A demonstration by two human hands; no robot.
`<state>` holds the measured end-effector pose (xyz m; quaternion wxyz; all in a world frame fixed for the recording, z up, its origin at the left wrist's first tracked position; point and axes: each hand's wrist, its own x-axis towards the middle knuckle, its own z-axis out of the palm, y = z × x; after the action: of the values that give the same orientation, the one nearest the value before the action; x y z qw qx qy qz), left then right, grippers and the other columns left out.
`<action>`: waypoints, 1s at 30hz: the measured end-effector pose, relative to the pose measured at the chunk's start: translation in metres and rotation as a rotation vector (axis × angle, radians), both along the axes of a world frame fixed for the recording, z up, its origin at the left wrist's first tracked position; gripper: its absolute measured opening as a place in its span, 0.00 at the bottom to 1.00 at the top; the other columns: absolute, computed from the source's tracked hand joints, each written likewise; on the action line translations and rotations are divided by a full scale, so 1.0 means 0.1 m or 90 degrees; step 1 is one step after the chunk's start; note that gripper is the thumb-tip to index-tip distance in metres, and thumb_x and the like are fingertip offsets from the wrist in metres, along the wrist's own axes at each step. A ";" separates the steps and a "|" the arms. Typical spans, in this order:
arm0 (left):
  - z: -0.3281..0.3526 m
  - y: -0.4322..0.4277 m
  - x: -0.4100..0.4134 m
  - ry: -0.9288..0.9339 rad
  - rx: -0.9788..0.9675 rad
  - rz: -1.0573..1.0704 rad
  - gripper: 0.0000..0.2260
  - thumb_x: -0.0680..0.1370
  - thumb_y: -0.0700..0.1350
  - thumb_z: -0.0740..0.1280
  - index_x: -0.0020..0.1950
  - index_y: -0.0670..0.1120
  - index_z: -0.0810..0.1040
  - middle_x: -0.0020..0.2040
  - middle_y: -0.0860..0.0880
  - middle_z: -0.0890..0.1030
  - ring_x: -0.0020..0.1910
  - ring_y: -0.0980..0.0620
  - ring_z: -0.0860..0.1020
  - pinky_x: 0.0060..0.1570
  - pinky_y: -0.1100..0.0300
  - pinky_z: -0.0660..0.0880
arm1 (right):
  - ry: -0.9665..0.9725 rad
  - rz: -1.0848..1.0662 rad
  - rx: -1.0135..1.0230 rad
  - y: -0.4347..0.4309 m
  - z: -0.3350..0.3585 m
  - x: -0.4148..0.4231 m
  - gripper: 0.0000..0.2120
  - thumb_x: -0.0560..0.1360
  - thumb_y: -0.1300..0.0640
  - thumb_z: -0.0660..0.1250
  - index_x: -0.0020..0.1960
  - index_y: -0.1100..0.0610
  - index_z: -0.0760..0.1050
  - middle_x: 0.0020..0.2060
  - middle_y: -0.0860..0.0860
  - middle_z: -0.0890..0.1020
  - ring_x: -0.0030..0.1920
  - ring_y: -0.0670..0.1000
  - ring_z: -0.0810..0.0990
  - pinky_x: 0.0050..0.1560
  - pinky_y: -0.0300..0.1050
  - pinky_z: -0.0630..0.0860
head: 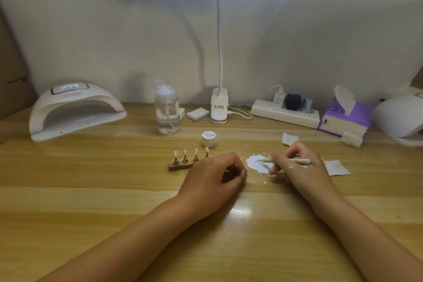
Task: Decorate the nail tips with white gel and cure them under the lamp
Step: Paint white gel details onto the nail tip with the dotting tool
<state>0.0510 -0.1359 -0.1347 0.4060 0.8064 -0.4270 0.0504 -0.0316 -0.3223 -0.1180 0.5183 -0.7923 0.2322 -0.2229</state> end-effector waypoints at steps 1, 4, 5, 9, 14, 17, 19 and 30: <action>0.00 0.00 0.00 0.006 -0.008 -0.003 0.03 0.76 0.46 0.70 0.46 0.55 0.79 0.45 0.59 0.84 0.47 0.62 0.81 0.50 0.57 0.79 | 0.003 0.002 0.003 0.01 0.00 0.00 0.09 0.74 0.56 0.69 0.41 0.60 0.73 0.31 0.50 0.85 0.30 0.43 0.76 0.39 0.45 0.70; 0.00 0.00 0.01 0.017 -0.029 0.003 0.06 0.75 0.43 0.71 0.45 0.55 0.79 0.43 0.60 0.83 0.46 0.63 0.81 0.49 0.61 0.79 | -0.065 -0.063 0.065 -0.01 0.00 0.00 0.07 0.73 0.58 0.68 0.38 0.57 0.72 0.30 0.52 0.84 0.29 0.46 0.73 0.34 0.43 0.69; 0.00 0.00 0.02 0.021 -0.034 0.008 0.07 0.75 0.42 0.71 0.45 0.55 0.79 0.42 0.60 0.83 0.46 0.63 0.81 0.48 0.63 0.79 | -0.094 -0.088 0.085 0.00 0.00 -0.01 0.08 0.75 0.56 0.68 0.39 0.57 0.72 0.31 0.52 0.85 0.26 0.45 0.73 0.31 0.42 0.70; 0.01 0.01 0.02 0.028 -0.036 0.019 0.09 0.74 0.43 0.71 0.42 0.58 0.80 0.43 0.61 0.83 0.45 0.62 0.80 0.45 0.67 0.78 | -0.187 -0.123 0.128 0.07 0.07 -0.03 0.09 0.81 0.49 0.64 0.47 0.54 0.72 0.36 0.49 0.86 0.25 0.44 0.77 0.26 0.38 0.71; 0.01 0.01 0.03 0.032 -0.013 0.028 0.05 0.74 0.47 0.72 0.43 0.58 0.81 0.43 0.63 0.83 0.42 0.62 0.80 0.44 0.65 0.76 | -0.192 -0.042 0.229 0.36 0.12 -0.08 0.10 0.78 0.49 0.68 0.47 0.55 0.76 0.32 0.49 0.85 0.26 0.43 0.77 0.24 0.35 0.72; 0.01 0.01 0.04 0.022 0.001 0.026 0.06 0.74 0.47 0.72 0.43 0.59 0.80 0.43 0.63 0.82 0.41 0.62 0.80 0.45 0.60 0.77 | -0.176 -0.019 0.271 0.55 0.04 -0.11 0.10 0.77 0.53 0.70 0.43 0.58 0.74 0.24 0.49 0.77 0.22 0.43 0.72 0.22 0.34 0.69; 0.01 0.01 0.04 0.018 0.003 0.026 0.06 0.75 0.47 0.71 0.44 0.59 0.80 0.43 0.63 0.82 0.41 0.62 0.79 0.45 0.59 0.77 | -0.181 -0.017 0.273 0.59 0.01 -0.09 0.08 0.79 0.55 0.68 0.45 0.58 0.72 0.24 0.49 0.77 0.23 0.44 0.74 0.24 0.36 0.72; 0.02 0.00 0.05 0.040 0.005 0.020 0.07 0.72 0.44 0.73 0.41 0.57 0.81 0.38 0.61 0.82 0.38 0.63 0.79 0.43 0.60 0.77 | -0.175 0.023 0.207 0.56 0.02 -0.06 0.11 0.77 0.54 0.71 0.47 0.61 0.73 0.31 0.53 0.83 0.27 0.45 0.78 0.30 0.39 0.79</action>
<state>0.0557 -0.1357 -0.1330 0.4152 0.8158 -0.4014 0.0301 -0.0381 -0.2668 -0.1157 0.6701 -0.6645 0.1777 -0.2790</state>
